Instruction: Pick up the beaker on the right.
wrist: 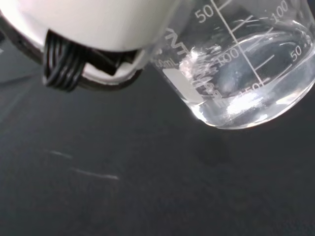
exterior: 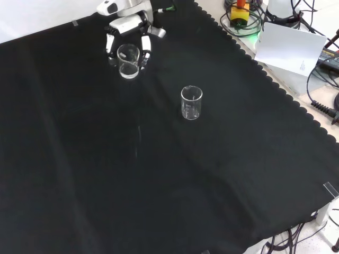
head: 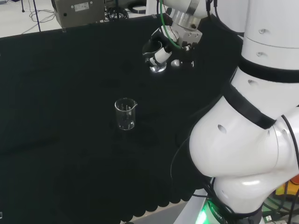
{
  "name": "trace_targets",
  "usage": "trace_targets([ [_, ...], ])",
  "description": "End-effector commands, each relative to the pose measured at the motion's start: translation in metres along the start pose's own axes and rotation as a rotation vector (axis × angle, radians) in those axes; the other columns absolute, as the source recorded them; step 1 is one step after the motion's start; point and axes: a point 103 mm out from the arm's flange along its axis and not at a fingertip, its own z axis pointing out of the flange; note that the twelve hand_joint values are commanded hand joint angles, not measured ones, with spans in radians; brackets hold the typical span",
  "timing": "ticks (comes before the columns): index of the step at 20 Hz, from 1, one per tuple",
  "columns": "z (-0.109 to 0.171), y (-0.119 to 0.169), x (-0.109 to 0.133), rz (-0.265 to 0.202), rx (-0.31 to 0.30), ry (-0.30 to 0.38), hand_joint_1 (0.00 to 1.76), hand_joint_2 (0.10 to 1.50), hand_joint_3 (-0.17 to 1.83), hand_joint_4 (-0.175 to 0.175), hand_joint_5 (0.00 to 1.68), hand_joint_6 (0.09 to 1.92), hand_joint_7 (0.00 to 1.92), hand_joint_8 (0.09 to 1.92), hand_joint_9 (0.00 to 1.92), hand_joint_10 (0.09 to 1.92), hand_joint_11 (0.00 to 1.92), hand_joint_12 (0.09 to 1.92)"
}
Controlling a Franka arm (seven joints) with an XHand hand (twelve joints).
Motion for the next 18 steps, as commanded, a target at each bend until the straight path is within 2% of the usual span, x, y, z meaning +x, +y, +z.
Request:
trace_targets([
  [1,-0.015,-0.067,0.023,0.117,0.051,-0.16,1.32,0.55,0.81,-0.175,1.29,0.68,1.35,0.65,1.68,0.5,1.42,0.78],
  [5,-0.011,-0.093,0.036,0.162,0.082,-0.183,1.32,0.53,0.84,-0.175,1.29,0.69,1.35,0.66,1.69,0.5,1.43,0.79],
  [11,-0.008,-0.115,0.047,0.155,0.082,-0.197,1.32,0.52,0.87,-0.175,1.3,0.7,1.35,0.67,1.69,0.51,1.43,0.8],
  [18,-0.005,-0.126,0.058,0.143,0.085,-0.216,1.32,0.52,0.88,-0.175,1.3,0.7,1.35,0.68,1.69,0.51,1.44,0.8],
])
